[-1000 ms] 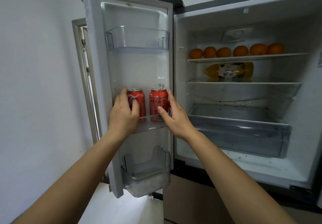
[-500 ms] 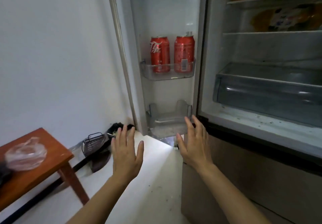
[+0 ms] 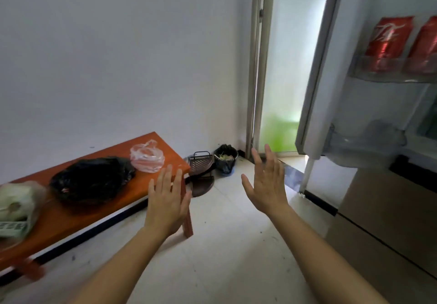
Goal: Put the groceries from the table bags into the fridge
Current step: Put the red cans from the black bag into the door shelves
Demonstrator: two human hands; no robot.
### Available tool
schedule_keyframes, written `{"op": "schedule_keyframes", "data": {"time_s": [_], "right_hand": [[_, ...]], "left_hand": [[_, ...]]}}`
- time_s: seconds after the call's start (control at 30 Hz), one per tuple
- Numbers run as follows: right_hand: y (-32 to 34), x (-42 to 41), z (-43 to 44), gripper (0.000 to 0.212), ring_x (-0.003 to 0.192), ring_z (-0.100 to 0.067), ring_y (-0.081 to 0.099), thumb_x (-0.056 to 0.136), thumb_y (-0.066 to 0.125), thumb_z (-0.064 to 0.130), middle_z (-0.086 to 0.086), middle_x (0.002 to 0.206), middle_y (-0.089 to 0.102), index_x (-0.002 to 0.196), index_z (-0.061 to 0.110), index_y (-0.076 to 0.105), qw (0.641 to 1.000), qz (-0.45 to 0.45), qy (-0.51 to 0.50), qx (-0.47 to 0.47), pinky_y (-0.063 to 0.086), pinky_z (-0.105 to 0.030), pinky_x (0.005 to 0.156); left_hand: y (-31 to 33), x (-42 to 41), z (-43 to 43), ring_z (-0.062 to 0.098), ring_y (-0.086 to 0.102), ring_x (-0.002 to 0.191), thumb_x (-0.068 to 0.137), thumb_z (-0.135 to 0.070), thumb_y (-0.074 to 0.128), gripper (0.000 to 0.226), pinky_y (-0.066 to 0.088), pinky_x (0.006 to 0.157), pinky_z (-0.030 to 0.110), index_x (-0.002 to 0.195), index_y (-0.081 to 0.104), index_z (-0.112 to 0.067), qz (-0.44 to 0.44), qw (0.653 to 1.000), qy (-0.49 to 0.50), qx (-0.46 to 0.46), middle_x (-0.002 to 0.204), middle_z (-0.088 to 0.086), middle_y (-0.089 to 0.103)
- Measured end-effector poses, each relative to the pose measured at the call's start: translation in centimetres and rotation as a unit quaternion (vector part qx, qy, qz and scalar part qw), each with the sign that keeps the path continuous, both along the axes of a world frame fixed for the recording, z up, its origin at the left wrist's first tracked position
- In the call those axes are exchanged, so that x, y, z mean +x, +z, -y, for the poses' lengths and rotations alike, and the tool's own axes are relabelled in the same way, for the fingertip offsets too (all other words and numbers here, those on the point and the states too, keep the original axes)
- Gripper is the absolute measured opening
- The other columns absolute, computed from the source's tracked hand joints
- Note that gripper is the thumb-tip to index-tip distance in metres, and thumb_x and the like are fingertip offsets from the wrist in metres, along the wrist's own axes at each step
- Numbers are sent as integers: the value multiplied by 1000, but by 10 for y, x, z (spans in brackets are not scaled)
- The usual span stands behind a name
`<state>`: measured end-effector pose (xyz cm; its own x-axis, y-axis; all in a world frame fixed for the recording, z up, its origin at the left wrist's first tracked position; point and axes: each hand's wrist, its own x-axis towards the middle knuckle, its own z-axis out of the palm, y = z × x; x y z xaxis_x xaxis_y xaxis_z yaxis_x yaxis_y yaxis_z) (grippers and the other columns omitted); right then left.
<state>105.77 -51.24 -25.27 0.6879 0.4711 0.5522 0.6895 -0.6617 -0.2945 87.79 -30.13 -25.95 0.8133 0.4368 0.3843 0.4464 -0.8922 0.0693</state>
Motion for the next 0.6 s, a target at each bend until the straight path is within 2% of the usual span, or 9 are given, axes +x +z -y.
{"op": "schedule_keyframes", "data": {"time_s": [0.13,0.33,0.43,0.5,0.6], "right_hand": [[-4,-52,-108,77,145,-36,27,90,62,42,-19,160,22,154,15,30,999,-6,33,-9,27,-50,115],[-20,-125,-242,67,143,-32,31,94,56,43,-12,154,32,152,18,33,991,-28,119,-61,30,-48,117],[-30,-139,-299,63,143,-33,34,96,55,41,-13,154,36,151,16,36,982,-17,154,-109,34,-49,115],[-40,-143,-335,61,145,-29,30,99,49,43,-10,156,34,152,17,33,975,-29,166,-144,29,-46,116],[-57,-141,-392,58,142,-25,34,98,49,41,-7,153,38,150,19,34,965,-53,194,-167,32,-42,114]], "left_hand": [[5,-61,-92,33,27,146,99,-52,26,67,27,115,56,154,27,-12,17,999,29,-12,160,14,27],[-7,-140,-204,29,24,149,98,-53,23,69,26,117,51,153,33,-12,25,992,90,-80,161,14,25],[-25,-164,-255,30,26,148,98,-53,24,69,29,115,51,151,36,-11,21,988,118,-101,160,15,28],[-38,-175,-285,30,26,148,100,-51,29,65,28,116,51,152,36,-11,12,983,140,-122,160,15,27],[-57,-183,-332,29,23,149,102,-50,31,63,26,117,48,153,33,-13,-14,978,159,-135,161,14,25]]}}
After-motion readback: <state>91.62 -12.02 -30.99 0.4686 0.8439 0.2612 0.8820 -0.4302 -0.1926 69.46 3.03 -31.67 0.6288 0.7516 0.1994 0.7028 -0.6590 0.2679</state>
